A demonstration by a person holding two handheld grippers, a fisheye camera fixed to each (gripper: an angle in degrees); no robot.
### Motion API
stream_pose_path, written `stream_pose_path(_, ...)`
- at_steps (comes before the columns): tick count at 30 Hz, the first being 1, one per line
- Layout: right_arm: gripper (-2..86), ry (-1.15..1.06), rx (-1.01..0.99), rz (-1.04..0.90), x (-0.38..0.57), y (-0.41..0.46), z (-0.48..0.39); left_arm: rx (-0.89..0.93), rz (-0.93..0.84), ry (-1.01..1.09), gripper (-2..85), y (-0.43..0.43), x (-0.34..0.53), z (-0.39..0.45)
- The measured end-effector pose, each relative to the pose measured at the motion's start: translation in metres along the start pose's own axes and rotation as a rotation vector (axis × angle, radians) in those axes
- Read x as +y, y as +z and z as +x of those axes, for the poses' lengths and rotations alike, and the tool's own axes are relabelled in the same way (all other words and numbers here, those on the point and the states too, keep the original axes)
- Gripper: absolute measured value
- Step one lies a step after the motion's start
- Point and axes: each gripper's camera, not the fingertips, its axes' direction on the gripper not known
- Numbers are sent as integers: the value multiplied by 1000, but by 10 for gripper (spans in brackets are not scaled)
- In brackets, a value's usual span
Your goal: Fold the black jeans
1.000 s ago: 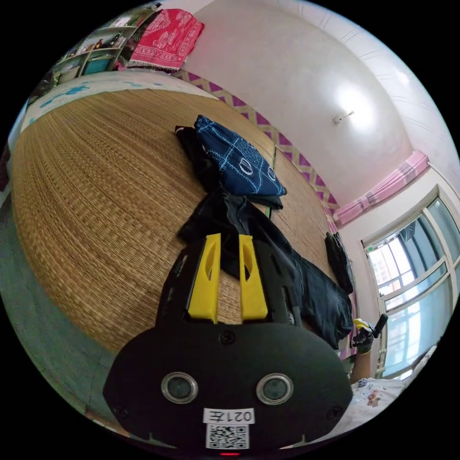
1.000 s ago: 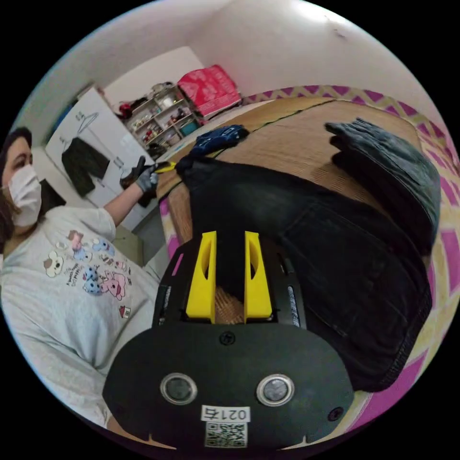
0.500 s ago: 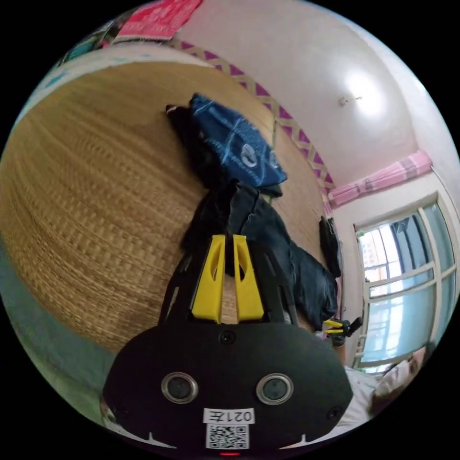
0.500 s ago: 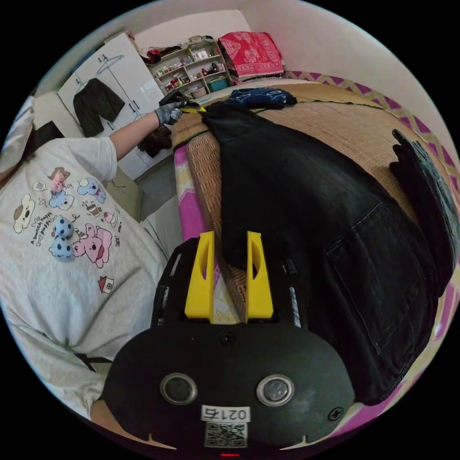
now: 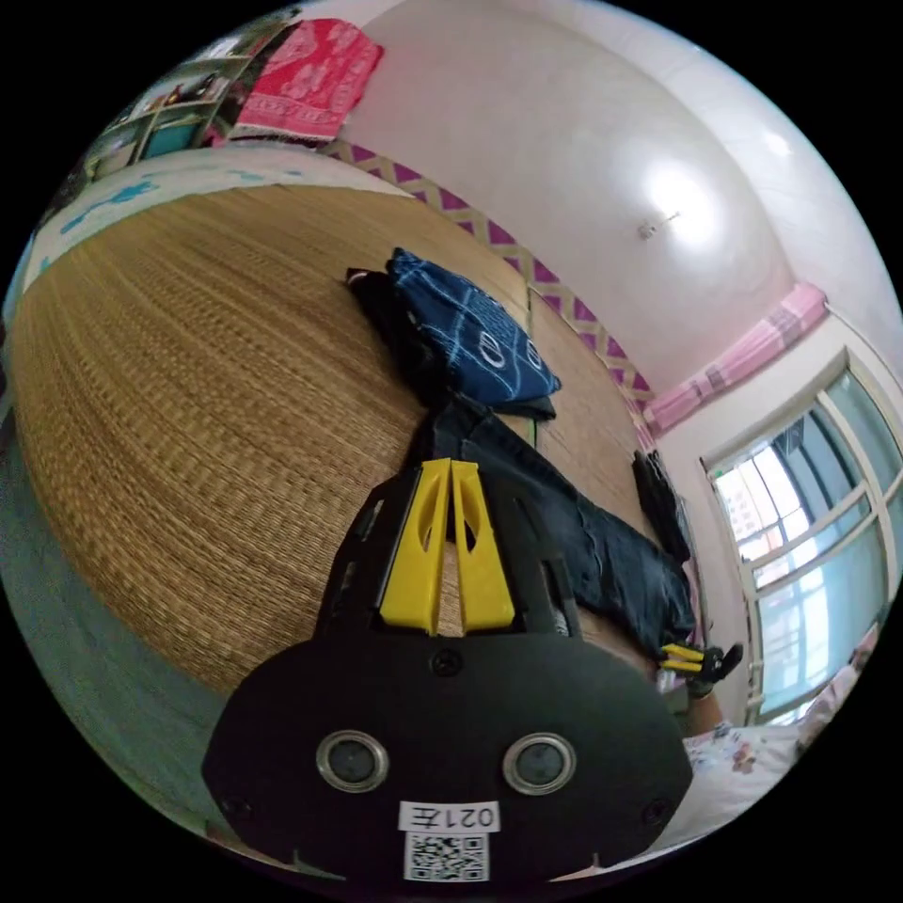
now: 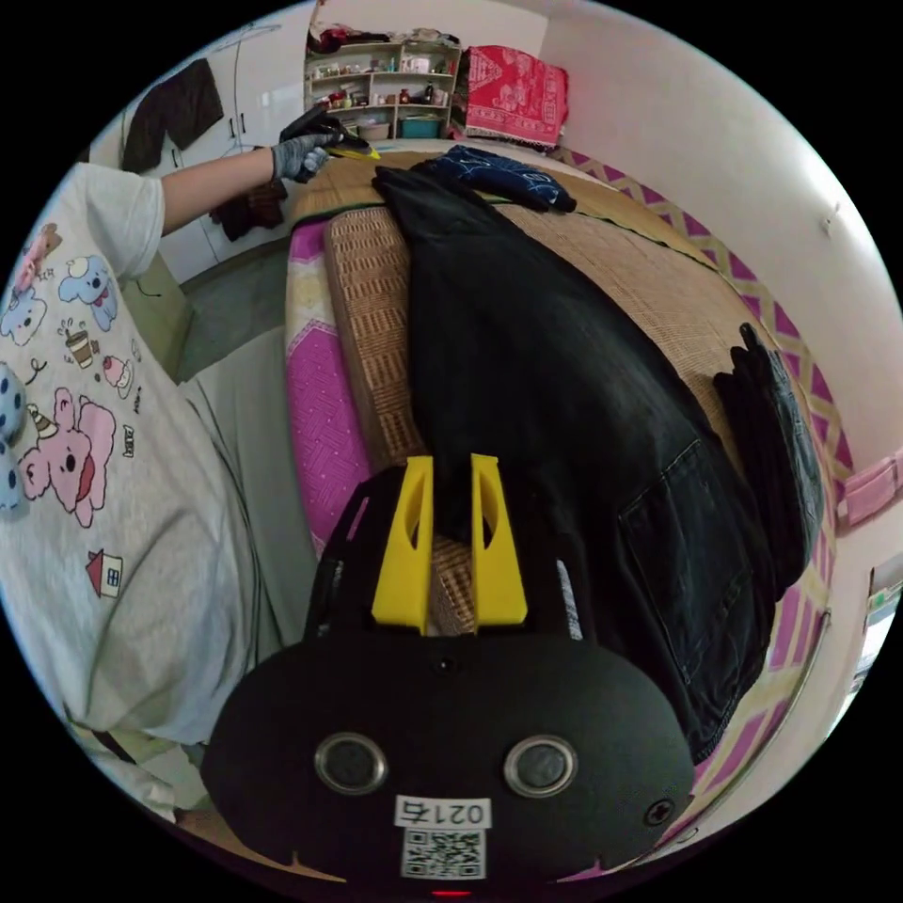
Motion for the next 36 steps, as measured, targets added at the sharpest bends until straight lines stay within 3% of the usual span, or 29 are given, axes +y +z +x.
stream_pose_path(4, 12, 78, -9, 85, 5, -31, 5, 66, -105, 144, -9, 28, 6, 28)
stream_pose_path(7, 5, 99, -14, 80, 6, -36, 1, -6, -159, 171, -7, 53, 6, 32)
stream_pose_path(9, 0, 96, 4, 49, 9, -32, -5, -152, -211, 112, -7, 69, 5, 20)
stream_pose_path(14, -3, 130, 1, 70, 26, -33, -5, -42, -157, -8, -9, 66, 10, -12)
stream_pose_path(21, -1, 159, -36, 33, 46, -12, 4, -49, -42, -127, -7, 41, 29, -27)
stream_pose_path(25, 2, 175, -44, 58, 57, -14, 8, 110, -33, -306, 21, 39, 51, -41)
stream_pose_path(28, 4, 198, -62, 69, 65, -16, 15, 82, -77, -392, 77, 55, 61, -39)
stream_pose_path(36, 18, 253, -109, 101, 94, -22, 38, 80, -7, -498, 86, 79, 72, -30)
